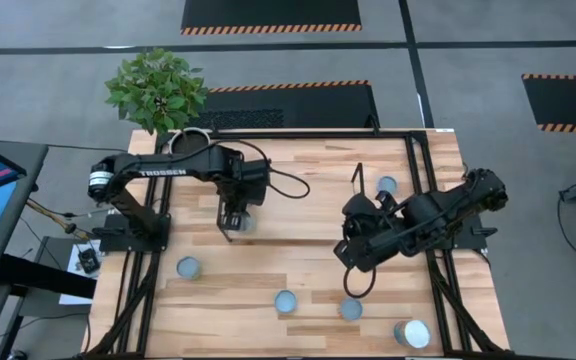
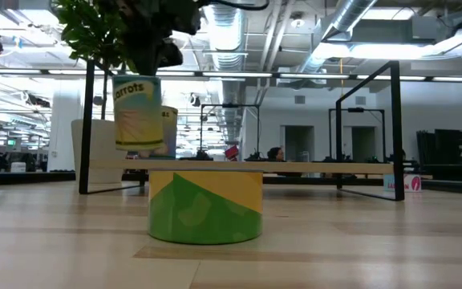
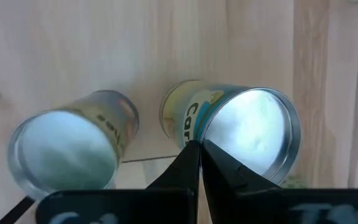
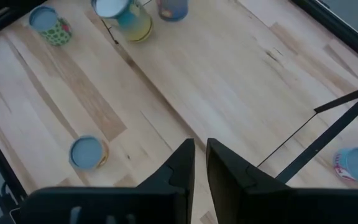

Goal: Pick and place cans onto a shelf
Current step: Put the canned carrots on the shelf

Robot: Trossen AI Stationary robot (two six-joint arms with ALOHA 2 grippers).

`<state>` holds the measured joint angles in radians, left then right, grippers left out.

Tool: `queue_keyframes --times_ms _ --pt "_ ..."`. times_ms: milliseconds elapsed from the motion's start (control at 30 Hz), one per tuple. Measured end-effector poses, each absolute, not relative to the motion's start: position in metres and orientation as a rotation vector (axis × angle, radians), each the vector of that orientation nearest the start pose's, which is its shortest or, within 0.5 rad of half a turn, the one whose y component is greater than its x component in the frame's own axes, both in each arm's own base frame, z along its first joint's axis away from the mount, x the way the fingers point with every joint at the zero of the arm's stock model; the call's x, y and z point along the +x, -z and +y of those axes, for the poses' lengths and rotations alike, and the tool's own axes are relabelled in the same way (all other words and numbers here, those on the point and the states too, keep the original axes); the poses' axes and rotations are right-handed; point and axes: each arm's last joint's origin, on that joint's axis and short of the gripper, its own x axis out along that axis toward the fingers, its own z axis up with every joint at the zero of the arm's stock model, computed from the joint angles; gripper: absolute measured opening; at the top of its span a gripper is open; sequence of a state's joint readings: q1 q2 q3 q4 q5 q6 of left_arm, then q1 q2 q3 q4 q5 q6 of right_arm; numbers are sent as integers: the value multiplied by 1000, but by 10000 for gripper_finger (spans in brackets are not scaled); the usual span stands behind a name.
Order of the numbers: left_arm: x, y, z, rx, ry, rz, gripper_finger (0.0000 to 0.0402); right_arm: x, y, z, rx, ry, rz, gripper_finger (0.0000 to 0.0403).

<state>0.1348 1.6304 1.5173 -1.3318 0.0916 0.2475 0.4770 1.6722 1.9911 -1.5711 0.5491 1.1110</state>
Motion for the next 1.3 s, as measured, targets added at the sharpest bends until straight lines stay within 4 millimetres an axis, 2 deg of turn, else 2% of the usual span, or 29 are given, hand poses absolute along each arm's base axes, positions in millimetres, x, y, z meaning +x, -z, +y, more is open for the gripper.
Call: queue_keyframes --times_ms 1300 --pt "300 -297 40 77 169 1406 0 264 -412 119 394 629 881 65"
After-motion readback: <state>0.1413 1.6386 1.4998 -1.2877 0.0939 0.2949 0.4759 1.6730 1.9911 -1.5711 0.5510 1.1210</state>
